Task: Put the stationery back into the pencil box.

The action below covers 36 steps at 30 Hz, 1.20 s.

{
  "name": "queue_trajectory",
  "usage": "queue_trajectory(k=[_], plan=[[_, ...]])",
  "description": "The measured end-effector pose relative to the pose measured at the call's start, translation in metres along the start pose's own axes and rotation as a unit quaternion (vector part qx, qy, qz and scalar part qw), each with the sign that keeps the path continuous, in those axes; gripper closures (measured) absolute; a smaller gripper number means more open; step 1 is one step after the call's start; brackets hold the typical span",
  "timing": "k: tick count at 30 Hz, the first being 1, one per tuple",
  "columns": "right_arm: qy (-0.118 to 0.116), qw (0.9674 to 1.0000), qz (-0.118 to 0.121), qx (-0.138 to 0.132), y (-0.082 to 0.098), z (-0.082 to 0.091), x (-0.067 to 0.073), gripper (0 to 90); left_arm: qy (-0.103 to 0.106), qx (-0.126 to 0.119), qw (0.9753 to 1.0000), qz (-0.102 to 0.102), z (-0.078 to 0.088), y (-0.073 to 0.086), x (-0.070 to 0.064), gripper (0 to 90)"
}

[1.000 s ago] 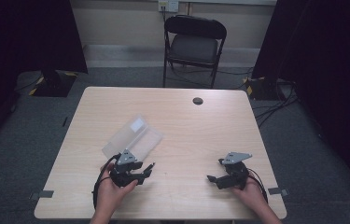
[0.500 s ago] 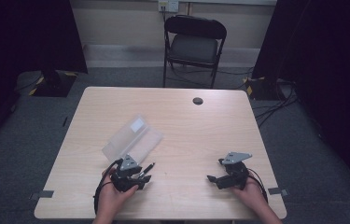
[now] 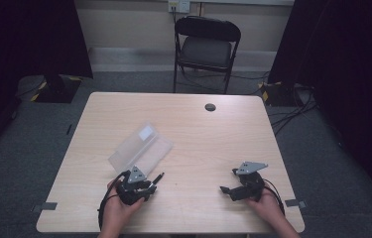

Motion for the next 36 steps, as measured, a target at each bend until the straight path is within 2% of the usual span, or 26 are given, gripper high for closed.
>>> queue_trajectory(k=[5, 10, 12, 16, 20, 22, 28, 31, 35, 36], plan=[[0.0, 1.0, 0.0, 0.0, 0.0, 0.0, 0.0, 12.6, -0.003, 0.0, 1.0, 0.004, 0.0, 0.0, 0.0, 76.6], [0.0, 1.0, 0.0, 0.0, 0.0, 0.0, 0.0, 12.6, -0.011, 0.007, 0.9999, 0.006, 0.0, -0.001, 0.001, 78.3], [0.0, 1.0, 0.0, 0.0, 0.0, 0.0, 0.0, 12.6, -0.005, 0.003, 0.9999, 0.012, -0.001, -0.002, 0.0, 79.6], [0.0, 1.0, 0.001, 0.0, 0.0, 0.0, 0.0, 12.5, -0.003, -0.002, 1.0, 0.009, -0.007, -0.008, -0.003, 79.6], [-0.001, 1.0, 0.002, 0.0, 0.0, 0.0, 0.0, 12.5, 0.009, -0.006, 0.9999, 0.006, -0.016, -0.017, -0.009, 79.6], [-0.001, 1.0, 0.001, 0.0, 0.0, 0.0, 0.0, 12.5, 0.013, -0.014, 0.9997, 0.014, -0.021, -0.021, -0.011, 79.6], [-0.001, 1.0, 0.001, 0.0, 0.0, 0.0, 0.0, 12.5, 0.019, -0.015, 0.9996, 0.015, -0.034, -0.031, -0.017, 79.5], [-0.001, 1.0, 0.001, 0.0, 0.0, 0.0, 0.0, 12.5, 0.021, -0.018, 0.9996, 0.005, -0.035, -0.032, -0.018, 78.3], [-0.001, 1.0, 0.002, 0.0, 0.0, 0.0, 0.0, 12.5, 0.012, -0.011, 0.9998, -0.01, -0.031, -0.03, -0.016, 75.0], [-0.001, 1.0, 0.001, 0.0, 0.0, 0.0, 0.0, 12.5, 0.015, -0.008, 0.9998, -0.005, -0.03, -0.029, -0.018, 74.9]])
Point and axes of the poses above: each handheld gripper's, and its own axes: z roughly backward along the jaws, y roughly out of its underside, x roughly to its left, the point moved 9 cm from there along -z, roughly forward along the jaws, and after that the axes turned 1 degree about -y, right-handed, at the moved point
